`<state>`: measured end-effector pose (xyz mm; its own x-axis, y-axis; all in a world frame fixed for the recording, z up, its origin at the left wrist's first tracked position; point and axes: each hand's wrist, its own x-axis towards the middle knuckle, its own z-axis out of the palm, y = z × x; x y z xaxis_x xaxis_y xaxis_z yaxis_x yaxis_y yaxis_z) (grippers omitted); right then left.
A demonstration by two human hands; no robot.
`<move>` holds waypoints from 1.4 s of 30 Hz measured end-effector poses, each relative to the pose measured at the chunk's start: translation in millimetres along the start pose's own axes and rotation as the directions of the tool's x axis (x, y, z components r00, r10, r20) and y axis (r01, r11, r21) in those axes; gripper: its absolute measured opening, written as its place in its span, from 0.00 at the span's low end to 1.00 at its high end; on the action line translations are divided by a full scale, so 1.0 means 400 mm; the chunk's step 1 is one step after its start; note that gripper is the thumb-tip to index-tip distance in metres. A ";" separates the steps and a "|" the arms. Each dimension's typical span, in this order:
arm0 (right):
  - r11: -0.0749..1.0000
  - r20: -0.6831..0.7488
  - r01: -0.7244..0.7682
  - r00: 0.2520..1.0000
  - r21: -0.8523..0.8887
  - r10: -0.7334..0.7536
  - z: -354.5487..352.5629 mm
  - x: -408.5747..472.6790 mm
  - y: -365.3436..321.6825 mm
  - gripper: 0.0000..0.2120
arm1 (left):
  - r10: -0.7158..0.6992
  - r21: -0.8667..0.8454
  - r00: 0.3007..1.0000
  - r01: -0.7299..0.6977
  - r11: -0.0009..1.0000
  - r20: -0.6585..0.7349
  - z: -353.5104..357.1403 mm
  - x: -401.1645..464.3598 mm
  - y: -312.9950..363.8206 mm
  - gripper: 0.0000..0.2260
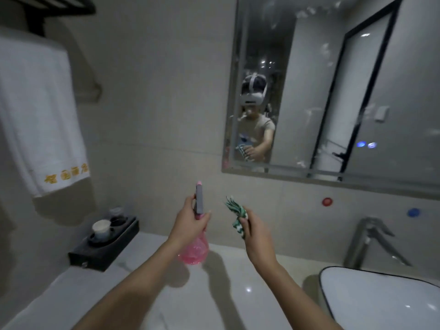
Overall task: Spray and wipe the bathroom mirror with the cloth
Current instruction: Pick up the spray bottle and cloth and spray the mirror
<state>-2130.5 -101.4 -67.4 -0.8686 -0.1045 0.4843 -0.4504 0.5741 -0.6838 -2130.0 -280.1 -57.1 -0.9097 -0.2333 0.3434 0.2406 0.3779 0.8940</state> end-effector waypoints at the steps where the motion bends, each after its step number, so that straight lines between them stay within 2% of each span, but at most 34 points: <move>1: 1.000 -0.026 0.002 1.000 -0.001 -0.002 -0.047 -0.004 0.008 0.15 | 0.022 -0.013 1.000 -0.022 1.000 -0.006 0.032 -0.002 0.044 0.17; 6: 1.000 -0.162 0.006 0.987 -0.013 -0.008 -0.241 0.015 0.033 0.14 | 0.073 -0.136 0.997 -0.077 0.988 -0.035 0.147 0.005 0.242 0.14; 11: 0.998 -0.272 0.029 0.961 -0.051 -0.042 -0.345 0.094 0.013 0.15 | 0.145 -0.181 0.989 -0.144 0.973 -0.005 0.178 0.071 0.361 0.14; 16: 0.991 -0.335 0.097 0.934 -0.094 -0.123 -0.359 0.211 -0.038 0.14 | 0.242 -0.132 0.969 -0.234 0.963 0.048 0.151 0.188 0.409 0.14; 21: 0.991 -0.427 0.107 0.895 -0.078 -0.130 -0.344 0.379 -0.114 0.13 | 0.307 -0.095 0.948 -0.299 0.949 0.081 0.101 0.348 0.419 0.10; 27: 0.994 -0.599 0.112 0.797 0.017 -0.079 -0.346 0.526 -0.180 0.04 | 0.318 -0.158 0.946 -0.304 0.940 0.071 0.053 0.517 0.450 0.08; 34: 0.991 -0.608 0.131 0.784 -0.031 -0.123 -0.381 0.601 -0.212 0.03 | 0.292 -0.329 0.949 -0.239 0.914 0.120 0.063 0.592 0.519 0.07; 42: 0.974 -0.612 0.224 0.767 -0.022 -0.190 -0.435 0.620 -0.209 0.03 | 0.252 -0.302 0.955 -0.197 0.933 0.158 0.117 0.587 0.539 0.06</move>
<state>-2272.5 -33.9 204.8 -0.4546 0.3080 0.8357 -0.6288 0.5535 -0.5461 -2307.4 -211.6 202.7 -0.8613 0.0139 0.5080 0.5054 0.1281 0.8533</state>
